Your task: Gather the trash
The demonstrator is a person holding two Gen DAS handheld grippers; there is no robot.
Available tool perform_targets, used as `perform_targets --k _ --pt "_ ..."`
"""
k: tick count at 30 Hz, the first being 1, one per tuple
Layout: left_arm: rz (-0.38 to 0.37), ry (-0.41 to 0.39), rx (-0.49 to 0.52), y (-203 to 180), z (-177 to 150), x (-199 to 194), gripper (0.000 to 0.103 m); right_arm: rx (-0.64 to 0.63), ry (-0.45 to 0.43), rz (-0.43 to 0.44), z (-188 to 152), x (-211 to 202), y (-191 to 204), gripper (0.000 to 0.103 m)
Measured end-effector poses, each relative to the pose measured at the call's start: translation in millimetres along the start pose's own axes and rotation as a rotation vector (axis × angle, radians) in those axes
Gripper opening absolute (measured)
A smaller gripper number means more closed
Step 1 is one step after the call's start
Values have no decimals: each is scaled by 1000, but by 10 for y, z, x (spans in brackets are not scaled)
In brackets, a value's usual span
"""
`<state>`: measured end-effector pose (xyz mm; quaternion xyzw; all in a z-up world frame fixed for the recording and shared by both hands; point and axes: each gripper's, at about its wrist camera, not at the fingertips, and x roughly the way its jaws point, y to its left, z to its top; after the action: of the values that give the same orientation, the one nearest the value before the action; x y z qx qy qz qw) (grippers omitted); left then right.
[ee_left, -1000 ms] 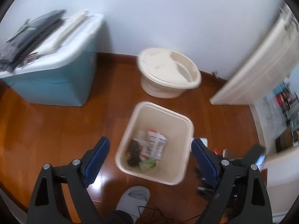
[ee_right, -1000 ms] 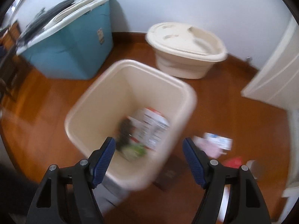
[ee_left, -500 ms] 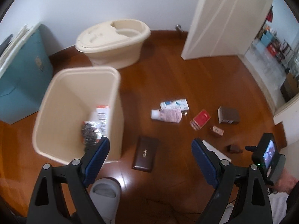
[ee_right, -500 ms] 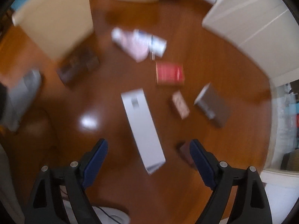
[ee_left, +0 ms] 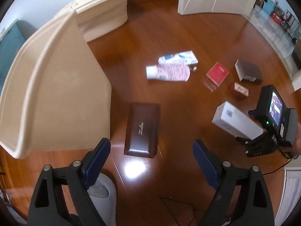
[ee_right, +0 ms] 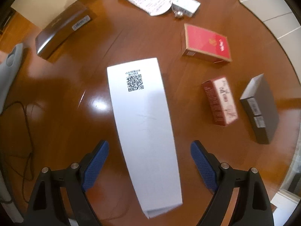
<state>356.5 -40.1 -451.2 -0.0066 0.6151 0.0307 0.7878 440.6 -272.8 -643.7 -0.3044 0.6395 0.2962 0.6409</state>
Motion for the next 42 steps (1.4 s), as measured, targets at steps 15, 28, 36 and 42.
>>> perform_targets --k 15,28,36,42 --pt "-91 -9 142 -702 288 348 90 272 -208 36 -879 -472 -7 57" --pt "-174 48 844 -2931 795 1301 90 917 -473 56 -2312 -908 -399 57" --pt "-156 138 1061 -3304 889 1729 81 1010 -537 60 -2533 -924 -515 57" --pt "-114 176 1150 -3395 839 1868 34 1073 -552 45 -2745 -941 -451 57"
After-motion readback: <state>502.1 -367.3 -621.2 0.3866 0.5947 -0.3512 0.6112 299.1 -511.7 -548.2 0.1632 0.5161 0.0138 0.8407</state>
